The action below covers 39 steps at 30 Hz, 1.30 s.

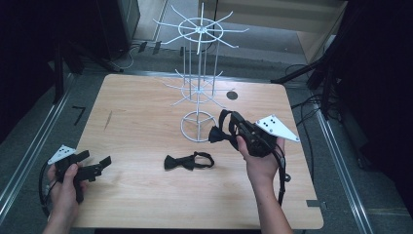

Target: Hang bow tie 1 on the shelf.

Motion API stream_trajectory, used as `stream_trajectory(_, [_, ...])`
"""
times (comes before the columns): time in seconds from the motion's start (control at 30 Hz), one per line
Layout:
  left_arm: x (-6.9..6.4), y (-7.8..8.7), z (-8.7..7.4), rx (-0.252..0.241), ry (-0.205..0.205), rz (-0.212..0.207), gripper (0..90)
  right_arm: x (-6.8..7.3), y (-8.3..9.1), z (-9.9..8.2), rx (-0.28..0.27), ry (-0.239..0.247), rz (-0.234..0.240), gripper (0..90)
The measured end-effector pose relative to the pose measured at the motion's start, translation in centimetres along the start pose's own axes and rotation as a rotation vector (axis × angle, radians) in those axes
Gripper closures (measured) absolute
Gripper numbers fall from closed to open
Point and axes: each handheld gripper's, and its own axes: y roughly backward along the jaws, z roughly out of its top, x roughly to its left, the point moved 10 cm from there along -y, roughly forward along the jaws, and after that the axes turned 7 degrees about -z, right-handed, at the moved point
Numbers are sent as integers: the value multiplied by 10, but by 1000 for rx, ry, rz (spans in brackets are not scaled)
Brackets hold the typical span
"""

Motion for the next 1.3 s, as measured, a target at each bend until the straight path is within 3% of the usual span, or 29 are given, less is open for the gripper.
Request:
stream_trajectory(0.83, [0, 0, 0, 1, 1, -2, 0, -1, -18, 18, 10, -13, 9, 900])
stream_trajectory(1.3, [0, 0, 0, 1, 1, -4, 0, -7, -32, 17, 40, -26, 1, 900])
